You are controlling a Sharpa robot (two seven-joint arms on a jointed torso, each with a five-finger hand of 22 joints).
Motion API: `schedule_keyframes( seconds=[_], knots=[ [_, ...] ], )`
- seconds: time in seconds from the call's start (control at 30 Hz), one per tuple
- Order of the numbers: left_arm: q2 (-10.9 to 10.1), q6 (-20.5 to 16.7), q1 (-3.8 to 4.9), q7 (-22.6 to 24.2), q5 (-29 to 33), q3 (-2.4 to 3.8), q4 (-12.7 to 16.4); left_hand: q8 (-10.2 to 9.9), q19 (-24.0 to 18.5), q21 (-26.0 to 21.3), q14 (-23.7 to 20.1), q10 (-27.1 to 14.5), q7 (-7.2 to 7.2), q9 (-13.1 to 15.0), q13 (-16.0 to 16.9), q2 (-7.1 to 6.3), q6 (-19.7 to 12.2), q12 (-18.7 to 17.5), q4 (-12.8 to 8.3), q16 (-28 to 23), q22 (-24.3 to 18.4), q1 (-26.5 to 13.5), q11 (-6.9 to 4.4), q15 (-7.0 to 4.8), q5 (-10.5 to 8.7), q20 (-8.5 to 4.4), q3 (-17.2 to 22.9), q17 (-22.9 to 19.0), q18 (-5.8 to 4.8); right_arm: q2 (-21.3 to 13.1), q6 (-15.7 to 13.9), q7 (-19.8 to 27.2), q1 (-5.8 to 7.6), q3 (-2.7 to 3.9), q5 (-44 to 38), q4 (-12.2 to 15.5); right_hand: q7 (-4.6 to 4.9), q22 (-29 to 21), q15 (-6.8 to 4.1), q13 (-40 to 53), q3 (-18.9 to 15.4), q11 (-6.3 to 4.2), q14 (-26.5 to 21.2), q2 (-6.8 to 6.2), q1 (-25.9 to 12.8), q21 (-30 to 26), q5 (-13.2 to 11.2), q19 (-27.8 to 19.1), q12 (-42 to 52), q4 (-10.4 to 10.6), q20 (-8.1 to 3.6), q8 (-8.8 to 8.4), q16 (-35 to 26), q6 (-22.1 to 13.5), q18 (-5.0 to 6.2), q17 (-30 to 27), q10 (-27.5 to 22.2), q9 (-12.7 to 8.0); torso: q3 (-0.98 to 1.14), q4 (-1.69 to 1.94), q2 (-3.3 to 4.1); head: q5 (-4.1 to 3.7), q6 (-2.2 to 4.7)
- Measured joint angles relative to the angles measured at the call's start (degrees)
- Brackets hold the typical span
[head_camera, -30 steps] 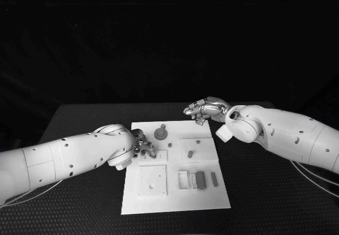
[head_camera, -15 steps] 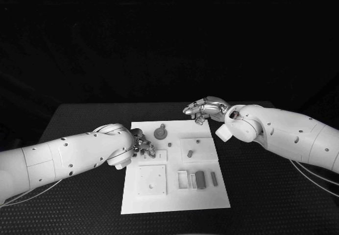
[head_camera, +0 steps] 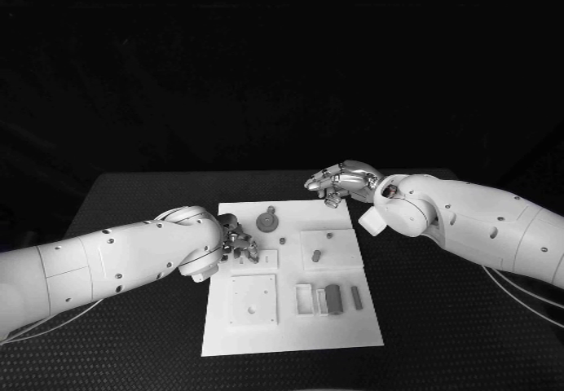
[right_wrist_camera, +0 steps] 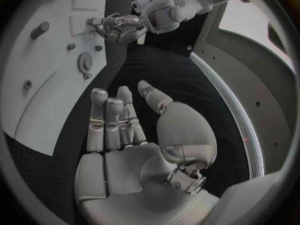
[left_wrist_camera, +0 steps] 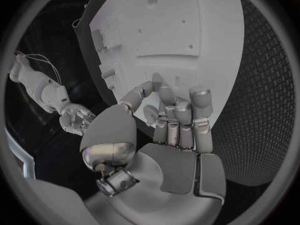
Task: Assemble the parts on the task board
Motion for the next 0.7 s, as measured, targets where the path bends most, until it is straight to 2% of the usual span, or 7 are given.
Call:
schedule_keyframes(
  seconds=[0.7],
  knots=[
    [0.3,-1.0,-0.06,0.1,-2.7,-0.23,0.3,0.0,-0.1,0.2,0.0,0.0,0.00,0.0,0.1,0.03,0.0,0.0,0.0,-0.1,0.0,0.0,-0.01,0.01,0.33,0.00,0.0,0.0,0.00,0.1,0.0,0.0,0.00,-0.01,0.0,0.0,0.05,0.0,0.01,-0.1,0.0,0.00,0.0,0.00,0.0,0.0,0.0,0.0,0.0,0.0,0.01,0.00,0.0,0.2,0.00,0.0,0.0,0.0,0.01,-0.02,0.02,-0.05,-0.01]
  ],
)
